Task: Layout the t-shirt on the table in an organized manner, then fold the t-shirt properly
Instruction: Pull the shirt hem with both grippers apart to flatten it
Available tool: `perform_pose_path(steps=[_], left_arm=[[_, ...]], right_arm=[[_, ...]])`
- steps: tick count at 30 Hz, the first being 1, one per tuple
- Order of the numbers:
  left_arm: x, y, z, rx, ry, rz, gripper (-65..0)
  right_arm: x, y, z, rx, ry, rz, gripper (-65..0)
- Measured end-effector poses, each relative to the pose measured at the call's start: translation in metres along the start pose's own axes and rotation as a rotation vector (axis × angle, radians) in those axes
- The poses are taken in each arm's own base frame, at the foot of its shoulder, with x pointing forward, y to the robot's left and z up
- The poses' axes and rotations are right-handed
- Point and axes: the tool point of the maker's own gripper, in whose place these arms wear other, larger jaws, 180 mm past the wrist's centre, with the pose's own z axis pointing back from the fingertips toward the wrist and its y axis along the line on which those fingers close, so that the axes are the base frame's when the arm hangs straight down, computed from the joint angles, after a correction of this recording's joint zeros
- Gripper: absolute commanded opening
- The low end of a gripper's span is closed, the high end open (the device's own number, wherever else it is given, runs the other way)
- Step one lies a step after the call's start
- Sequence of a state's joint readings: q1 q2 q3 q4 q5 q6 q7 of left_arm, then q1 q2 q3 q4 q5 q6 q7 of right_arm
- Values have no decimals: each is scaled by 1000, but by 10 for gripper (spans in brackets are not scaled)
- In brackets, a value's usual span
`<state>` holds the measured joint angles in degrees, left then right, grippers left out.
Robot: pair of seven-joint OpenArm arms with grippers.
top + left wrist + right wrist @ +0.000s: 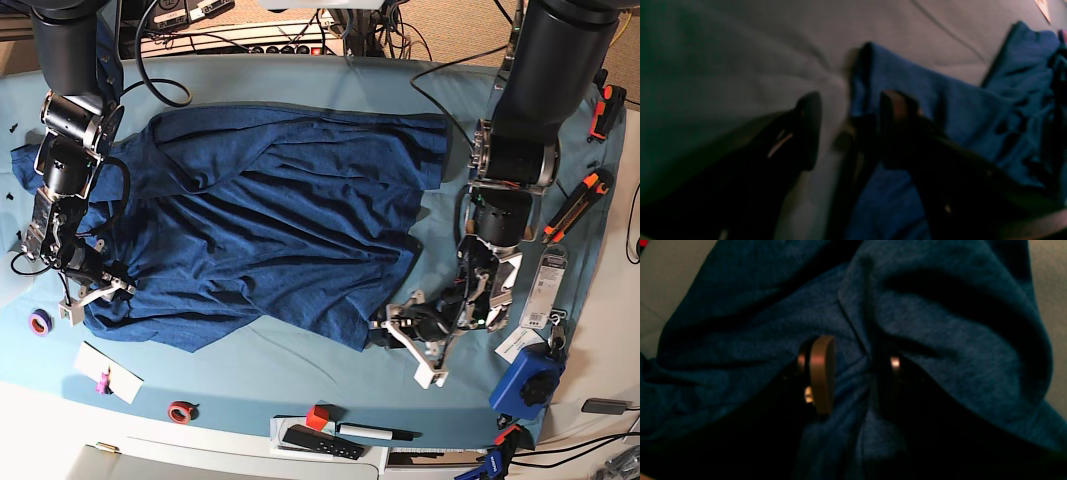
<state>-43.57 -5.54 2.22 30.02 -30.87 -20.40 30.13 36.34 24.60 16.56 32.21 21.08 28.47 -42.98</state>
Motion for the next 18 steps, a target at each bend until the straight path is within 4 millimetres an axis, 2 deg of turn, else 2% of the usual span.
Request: perform_pose_path(steps=[8,13,18], left_arm=[[-6,-12,-8,2,24,-38,-391],[-9,-12,-9,7,27,-37,-393],[-19,-19,-13,-9,41,-30,-393]], right_arm=[[0,0,0,0,0,0,-439],[0,0,0,0,0,0,-439],[0,0,0,0,0,0,-439]])
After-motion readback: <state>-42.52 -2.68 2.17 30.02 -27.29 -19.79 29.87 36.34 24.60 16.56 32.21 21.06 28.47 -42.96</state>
